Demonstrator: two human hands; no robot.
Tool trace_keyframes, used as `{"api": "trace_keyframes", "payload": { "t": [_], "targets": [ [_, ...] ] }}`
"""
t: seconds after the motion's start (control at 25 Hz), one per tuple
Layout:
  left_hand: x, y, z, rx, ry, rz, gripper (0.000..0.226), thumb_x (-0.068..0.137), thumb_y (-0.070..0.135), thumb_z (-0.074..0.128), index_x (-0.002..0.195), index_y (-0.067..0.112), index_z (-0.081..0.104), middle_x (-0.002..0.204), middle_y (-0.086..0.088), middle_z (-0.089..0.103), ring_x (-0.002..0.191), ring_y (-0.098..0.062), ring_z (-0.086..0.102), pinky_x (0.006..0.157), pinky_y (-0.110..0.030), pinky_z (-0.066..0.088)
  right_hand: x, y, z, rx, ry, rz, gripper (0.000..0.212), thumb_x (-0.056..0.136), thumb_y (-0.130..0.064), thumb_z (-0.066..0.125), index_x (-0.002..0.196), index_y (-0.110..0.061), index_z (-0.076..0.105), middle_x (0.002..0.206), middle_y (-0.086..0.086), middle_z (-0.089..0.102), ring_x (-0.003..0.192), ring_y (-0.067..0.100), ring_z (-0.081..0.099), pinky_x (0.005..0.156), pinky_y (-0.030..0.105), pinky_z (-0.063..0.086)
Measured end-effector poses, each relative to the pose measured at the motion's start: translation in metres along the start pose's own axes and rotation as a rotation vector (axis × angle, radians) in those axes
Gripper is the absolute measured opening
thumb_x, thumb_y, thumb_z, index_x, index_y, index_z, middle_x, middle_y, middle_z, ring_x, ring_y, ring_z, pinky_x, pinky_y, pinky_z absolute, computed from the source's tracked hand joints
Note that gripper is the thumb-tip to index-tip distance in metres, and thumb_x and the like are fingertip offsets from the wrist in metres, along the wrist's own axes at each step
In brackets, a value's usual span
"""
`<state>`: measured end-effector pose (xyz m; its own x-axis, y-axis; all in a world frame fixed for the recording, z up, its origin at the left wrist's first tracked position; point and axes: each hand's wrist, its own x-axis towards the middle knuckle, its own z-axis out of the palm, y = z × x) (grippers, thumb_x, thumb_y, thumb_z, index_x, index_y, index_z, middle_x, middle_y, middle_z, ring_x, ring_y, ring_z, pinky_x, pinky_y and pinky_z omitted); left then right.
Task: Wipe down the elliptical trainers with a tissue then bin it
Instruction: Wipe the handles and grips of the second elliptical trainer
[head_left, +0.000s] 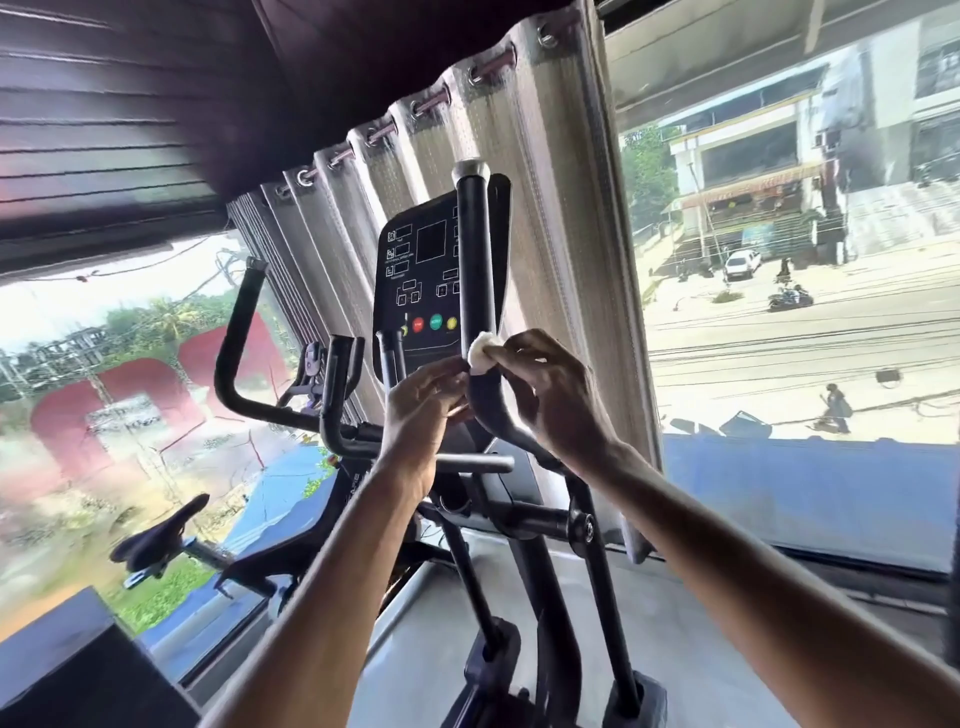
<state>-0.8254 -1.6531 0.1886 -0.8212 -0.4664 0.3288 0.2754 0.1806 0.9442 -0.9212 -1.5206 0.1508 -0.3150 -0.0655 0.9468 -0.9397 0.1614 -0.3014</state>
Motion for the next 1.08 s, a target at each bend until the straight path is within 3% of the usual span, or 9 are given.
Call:
{"api": "trace_keyframes", "payload": {
  "t": [0.08,0.2,0.36,0.48,0.56,0.68,0.8,0.96,1.08],
  "targets": [
    [-0.003,0.003,0.001,0.001,0.004,-0.005,0.024,0.093,-0.001,0.067,0.110,0.015,0.075,0.114,-0.010,0.077,0.104,-0.022,0.073,0.074,-0.026,0.062,-0.020,-0.006,0.005,0.009,0.070,0.002,0.030,0.099,-0.027,0.059,0.112,-0.005,0.075,0.103,0.004,0.069,0.085,0.004,0.063,0.080,0.011,0.054],
    [-0.007,0.008,0.004,0.029,0.012,-0.009,0.025,0.093,-0.003,0.066,0.108,0.015,0.075,0.117,-0.012,0.076,0.105,-0.021,0.073,0.071,-0.024,0.061,-0.023,0.000,0.015,0.053,0.138,0.005,0.020,0.095,-0.019,0.069,0.110,-0.008,0.077,0.101,0.007,0.072,0.085,0.012,0.068,0.074,0.022,0.059],
    [-0.007,0.012,0.010,0.105,0.070,0.006,0.019,0.098,0.008,0.066,0.115,0.009,0.074,0.111,-0.010,0.077,0.110,-0.029,0.072,0.071,-0.023,0.061,0.030,-0.006,0.020,0.085,0.243,0.244,0.016,0.090,-0.006,0.071,0.104,-0.008,0.079,0.095,0.003,0.075,0.080,0.005,0.064,0.078,0.003,0.045],
    [0.004,0.018,0.016,0.212,0.112,0.078,0.023,0.095,0.018,0.072,0.117,0.017,0.073,0.109,-0.003,0.078,0.109,-0.027,0.073,0.094,-0.042,0.060,0.017,-0.010,0.023,0.138,0.236,0.275,0.016,0.091,-0.012,0.072,0.106,-0.012,0.079,0.102,0.001,0.075,0.081,0.002,0.065,0.077,0.013,0.053],
    [0.010,0.023,0.023,0.269,0.121,0.153,0.016,0.094,0.018,0.072,0.109,0.021,0.075,0.104,0.001,0.077,0.103,-0.022,0.073,0.097,-0.052,0.057,0.002,-0.010,0.023,0.215,0.185,0.307,0.019,0.092,-0.023,0.074,0.109,-0.017,0.077,0.106,-0.002,0.075,0.082,-0.002,0.066,0.076,0.016,0.054],
    [0.024,0.034,0.032,0.335,0.162,0.279,0.021,0.096,0.008,0.070,0.116,0.014,0.073,0.101,0.007,0.073,0.088,0.001,0.069,0.088,-0.033,0.060,0.026,0.002,0.027,0.318,0.235,0.438,0.013,0.091,-0.031,0.074,0.098,-0.021,0.080,0.097,-0.008,0.076,0.079,-0.011,0.063,0.071,0.013,0.050],
    [0.047,0.043,0.037,0.440,0.153,0.413,0.026,0.095,0.011,0.072,0.121,0.012,0.071,0.102,0.014,0.071,0.084,0.012,0.065,0.080,-0.011,0.052,0.066,0.021,0.042,0.364,0.317,0.486,0.011,0.089,-0.035,0.075,0.091,-0.026,0.082,0.089,-0.010,0.075,0.076,-0.002,0.065,0.071,0.019,0.050],
    [0.077,0.052,0.045,0.492,0.280,0.459,0.007,0.088,0.029,0.078,0.089,0.033,0.073,0.085,0.019,0.073,0.076,-0.004,0.068,0.081,-0.042,0.062,0.113,0.049,0.059,0.535,0.418,0.572,0.010,0.085,-0.026,0.080,0.093,-0.021,0.082,0.091,-0.008,0.078,0.074,-0.007,0.067,0.074,0.031,0.057],
    [0.087,0.055,0.052,0.530,0.376,0.475,0.009,0.077,0.042,0.074,0.082,0.035,0.072,0.081,0.016,0.075,0.074,-0.007,0.070,0.081,-0.054,0.061,0.148,0.071,0.066,0.665,0.437,0.565,0.011,0.082,-0.022,0.083,0.093,-0.018,0.082,0.089,-0.010,0.078,0.076,-0.007,0.068,0.078,0.035,0.060]
  ]
}}
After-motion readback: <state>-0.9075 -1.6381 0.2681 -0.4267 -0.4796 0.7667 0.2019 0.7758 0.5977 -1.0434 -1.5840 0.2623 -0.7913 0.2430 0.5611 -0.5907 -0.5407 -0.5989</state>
